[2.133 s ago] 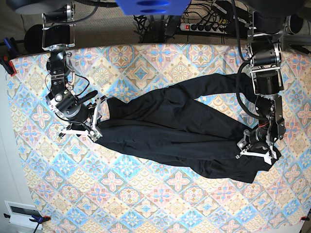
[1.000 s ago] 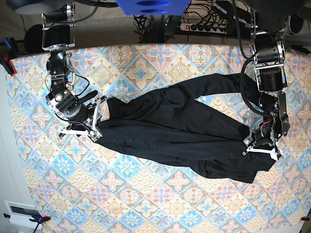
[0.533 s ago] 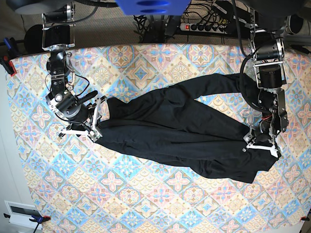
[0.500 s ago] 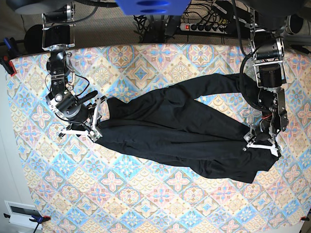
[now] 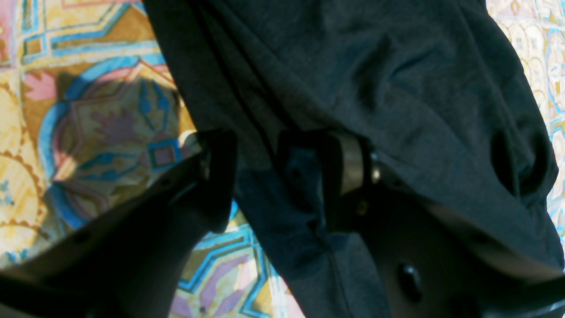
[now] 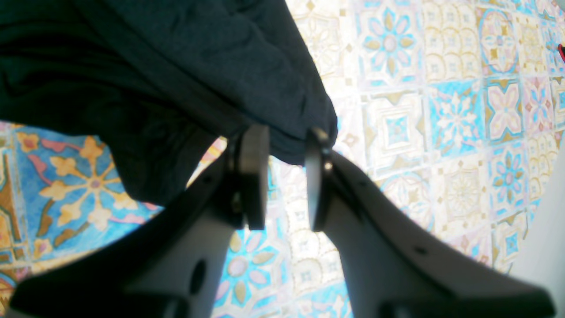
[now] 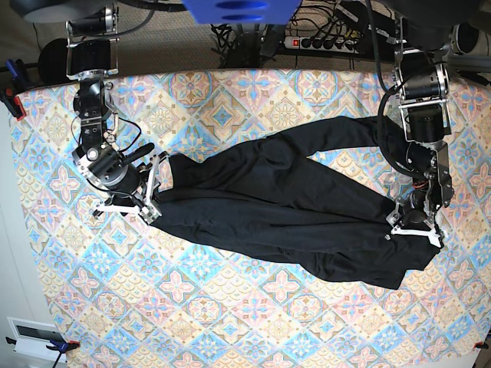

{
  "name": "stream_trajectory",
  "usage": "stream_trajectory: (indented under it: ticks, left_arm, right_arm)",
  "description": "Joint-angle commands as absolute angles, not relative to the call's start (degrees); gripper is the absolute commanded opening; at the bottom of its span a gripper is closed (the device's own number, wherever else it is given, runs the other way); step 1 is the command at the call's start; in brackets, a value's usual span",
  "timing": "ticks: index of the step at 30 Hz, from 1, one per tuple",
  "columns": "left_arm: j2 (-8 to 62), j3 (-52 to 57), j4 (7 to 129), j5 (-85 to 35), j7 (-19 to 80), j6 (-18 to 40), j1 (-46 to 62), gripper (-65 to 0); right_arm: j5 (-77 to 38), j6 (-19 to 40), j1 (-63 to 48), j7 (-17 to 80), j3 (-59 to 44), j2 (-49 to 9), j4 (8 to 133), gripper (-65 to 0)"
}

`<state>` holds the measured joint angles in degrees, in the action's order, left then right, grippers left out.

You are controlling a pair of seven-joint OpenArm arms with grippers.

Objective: Layout the t-shirt on the table in an organized manner, then fold the t-shirt properly

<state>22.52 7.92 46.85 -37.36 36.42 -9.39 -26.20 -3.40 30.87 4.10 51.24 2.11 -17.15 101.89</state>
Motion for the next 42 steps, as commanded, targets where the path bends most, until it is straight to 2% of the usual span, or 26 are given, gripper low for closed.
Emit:
stream_trajectory:
  ticks: [1,4,10,16,21,28,31,42]
  left_arm:
    - [22.73,7.96,46.9,-37.58,37.85,-9.63,-26.86,-36.1]
    - [22.64,7.96,46.9,-37.49,37.85,-9.63,-27.56,-38.3]
    - [22.55,7.96,46.99,-37.76,37.67,-9.45,-28.18,-55.1]
    - [22.55,7.96,47.16,-37.93,37.93,-9.36,-29.49,-64.3]
    - [22.9,8.22,48.66,-38.11,40.84,-9.36,-29.23,-65.0]
    - [23.08,8.48,61.41,-38.2,44.53,-9.27,-24.13,-65.0]
    - [23.16,12.62,66.95,-38.11,46.64,-9.27,-20.62,-65.0]
    - [23.16,22.9,83.38,-38.11,53.14,-9.27,-7.25,-65.0]
  right_arm:
    - [-3.82,30.64,5.14,50.15,1.63,-17.71,102.99,-51.3]
    - [-3.82,30.64,5.14,50.15,1.63,-17.71,102.99,-51.3]
    - [-3.82,30.64,5.14,50.15,1.63,-17.71,102.99,-51.3]
    - [-3.82,30.64,5.14,50.15,1.63,-17.71,102.99,-51.3]
    - [-3.82,30.64,5.05,50.15,1.63,-17.63,102.99,-51.3]
    - [-3.91,30.64,4.79,50.24,2.07,-16.75,104.4,-51.3]
    - [-4.0,30.64,4.62,50.42,2.24,-15.87,107.3,-51.3]
    - [-4.09,30.64,-7.16,51.74,2.59,-15.25,110.37,-51.3]
